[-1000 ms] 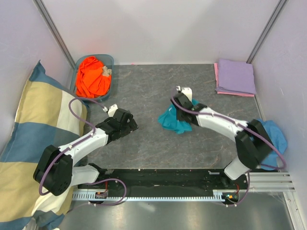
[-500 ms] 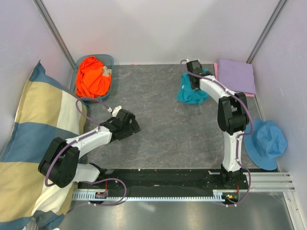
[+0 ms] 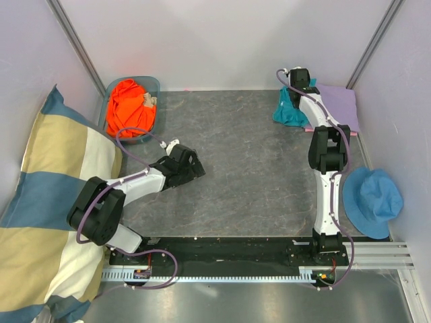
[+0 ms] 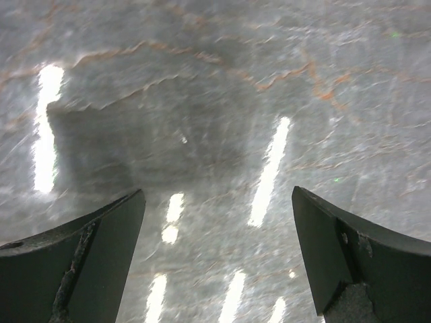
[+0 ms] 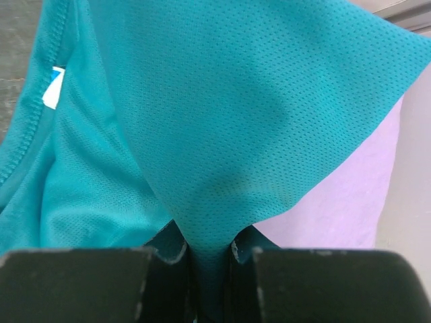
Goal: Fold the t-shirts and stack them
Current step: Put the neatly folded tshirt into the corner of the board with the right arm
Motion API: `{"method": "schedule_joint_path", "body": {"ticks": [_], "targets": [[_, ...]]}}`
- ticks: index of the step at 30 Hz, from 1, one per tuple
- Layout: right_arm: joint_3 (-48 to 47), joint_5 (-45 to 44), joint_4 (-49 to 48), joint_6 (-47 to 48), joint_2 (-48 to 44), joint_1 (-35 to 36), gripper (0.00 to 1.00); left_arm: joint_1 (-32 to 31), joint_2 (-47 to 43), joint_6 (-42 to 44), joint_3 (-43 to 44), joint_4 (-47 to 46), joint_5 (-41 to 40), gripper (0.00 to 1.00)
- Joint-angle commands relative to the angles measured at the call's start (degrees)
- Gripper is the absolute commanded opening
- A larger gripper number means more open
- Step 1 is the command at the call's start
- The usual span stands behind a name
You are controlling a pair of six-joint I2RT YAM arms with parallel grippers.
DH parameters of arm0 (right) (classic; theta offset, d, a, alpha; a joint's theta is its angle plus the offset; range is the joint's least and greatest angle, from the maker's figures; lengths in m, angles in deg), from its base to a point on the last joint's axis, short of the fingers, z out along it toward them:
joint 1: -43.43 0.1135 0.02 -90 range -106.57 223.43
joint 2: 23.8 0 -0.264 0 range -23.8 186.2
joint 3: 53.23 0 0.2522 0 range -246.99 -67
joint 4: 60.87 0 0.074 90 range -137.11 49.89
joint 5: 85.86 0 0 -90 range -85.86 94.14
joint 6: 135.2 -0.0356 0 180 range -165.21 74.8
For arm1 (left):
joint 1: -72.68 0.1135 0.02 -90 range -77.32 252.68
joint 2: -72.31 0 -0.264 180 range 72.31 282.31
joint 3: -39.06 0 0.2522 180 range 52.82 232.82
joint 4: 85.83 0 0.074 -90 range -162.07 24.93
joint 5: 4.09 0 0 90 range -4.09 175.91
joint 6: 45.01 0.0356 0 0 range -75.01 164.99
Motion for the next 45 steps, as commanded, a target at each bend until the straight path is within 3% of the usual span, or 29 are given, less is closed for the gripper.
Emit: {"method": "schedule_joint_path", "body": {"ticks": [1, 22, 45], "targets": [[-4.14, 1.7, -1.48, 2.56, -1.9, -1.63, 0.0, 0.07, 5.78, 0.74, -2.23, 1.55, 4.5, 1.0], [-0.63, 5.49, -0.6, -0.34, -15.96, -4.01, 0.0, 0.07, 4.9, 1.27, -2.5, 1.46, 4.42, 1.0], [1.22, 3.03, 0.1, -2.89, -10.61, -9.46, 0.0, 0.07, 7.54, 1.62, -1.53, 1.38, 5.21, 1.0]]}}
